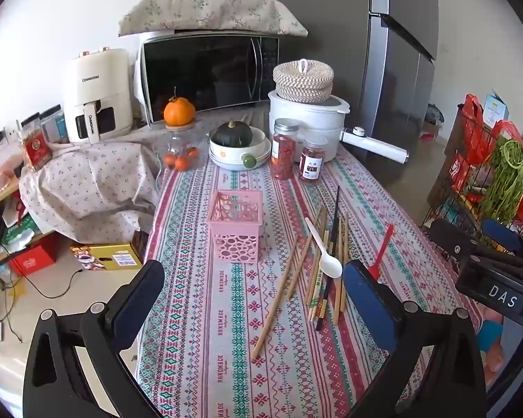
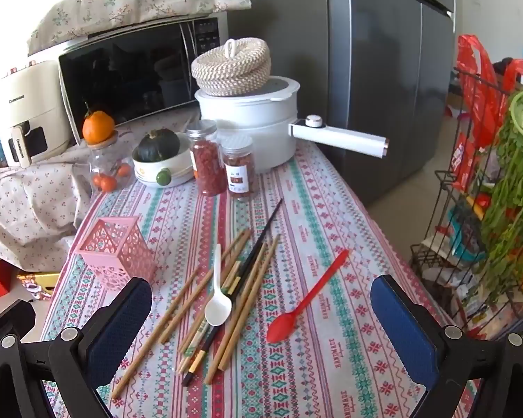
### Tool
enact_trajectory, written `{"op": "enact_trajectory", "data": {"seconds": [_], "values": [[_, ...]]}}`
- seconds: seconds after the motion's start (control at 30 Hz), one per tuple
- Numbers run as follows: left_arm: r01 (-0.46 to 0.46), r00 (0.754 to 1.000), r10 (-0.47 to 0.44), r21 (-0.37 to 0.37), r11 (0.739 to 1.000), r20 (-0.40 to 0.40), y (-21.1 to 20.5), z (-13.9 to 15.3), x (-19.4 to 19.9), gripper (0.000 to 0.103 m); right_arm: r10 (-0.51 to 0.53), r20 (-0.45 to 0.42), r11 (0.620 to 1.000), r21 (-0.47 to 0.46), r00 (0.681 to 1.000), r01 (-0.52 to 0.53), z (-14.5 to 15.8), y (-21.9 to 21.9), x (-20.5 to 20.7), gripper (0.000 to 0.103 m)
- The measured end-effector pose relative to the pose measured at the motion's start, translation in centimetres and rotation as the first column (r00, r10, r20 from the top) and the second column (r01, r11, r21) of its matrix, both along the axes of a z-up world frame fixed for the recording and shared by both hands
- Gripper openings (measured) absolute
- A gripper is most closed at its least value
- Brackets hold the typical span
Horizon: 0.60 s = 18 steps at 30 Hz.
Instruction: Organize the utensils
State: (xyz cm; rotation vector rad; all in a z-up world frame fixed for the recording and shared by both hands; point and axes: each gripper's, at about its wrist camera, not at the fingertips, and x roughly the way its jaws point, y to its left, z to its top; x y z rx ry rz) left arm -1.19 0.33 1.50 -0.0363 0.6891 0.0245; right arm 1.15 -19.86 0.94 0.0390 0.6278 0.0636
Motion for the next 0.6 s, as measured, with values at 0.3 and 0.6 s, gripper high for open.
{"op": "enact_trajectory", "data": {"seconds": [0.3, 0.6], "values": [[0.005, 1.000, -0.005, -0.001, 1.000, -0.005, -0.26, -0.24, -0.07, 0.103, 0.001, -0.002, 1.000, 0.001, 1.000, -0.001, 0.46, 0.12, 0.17, 0.103], [0.007, 1.000, -0.007, -0.001, 1.000, -0.007, -0.35, -0.33, -0.14, 0.103, 0.000, -0.001, 1.000, -0.001, 1.000, 0.000, 0.00, 0.21, 0.09, 0.103]]}}
